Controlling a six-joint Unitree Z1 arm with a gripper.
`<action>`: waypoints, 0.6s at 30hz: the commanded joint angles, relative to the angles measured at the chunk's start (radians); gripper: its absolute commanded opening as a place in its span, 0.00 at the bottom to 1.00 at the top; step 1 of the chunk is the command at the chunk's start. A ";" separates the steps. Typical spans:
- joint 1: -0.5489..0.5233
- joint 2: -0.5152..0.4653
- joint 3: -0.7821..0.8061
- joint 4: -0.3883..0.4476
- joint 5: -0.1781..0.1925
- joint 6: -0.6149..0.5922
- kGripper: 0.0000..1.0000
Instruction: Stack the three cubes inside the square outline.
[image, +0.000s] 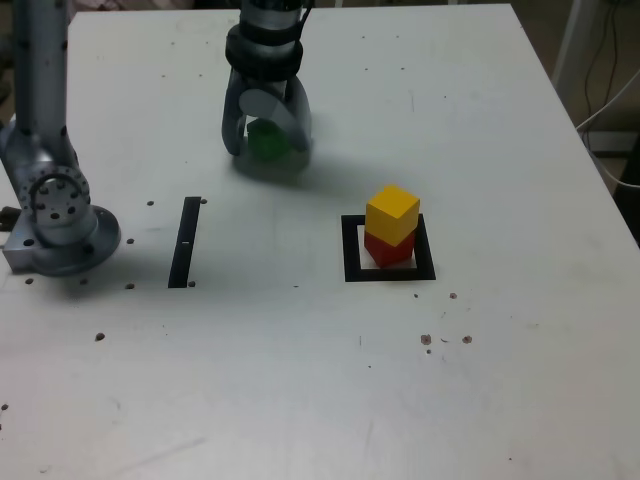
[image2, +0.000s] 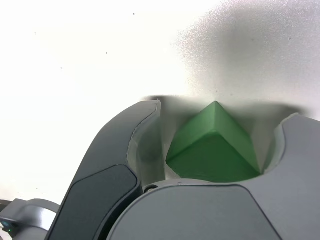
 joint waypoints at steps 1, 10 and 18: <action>0.002 -0.001 0.003 -0.003 -0.001 0.002 0.67; 0.000 -0.007 0.009 -0.017 -0.001 0.005 0.50; -0.038 -0.097 0.013 0.002 0.002 -0.029 0.46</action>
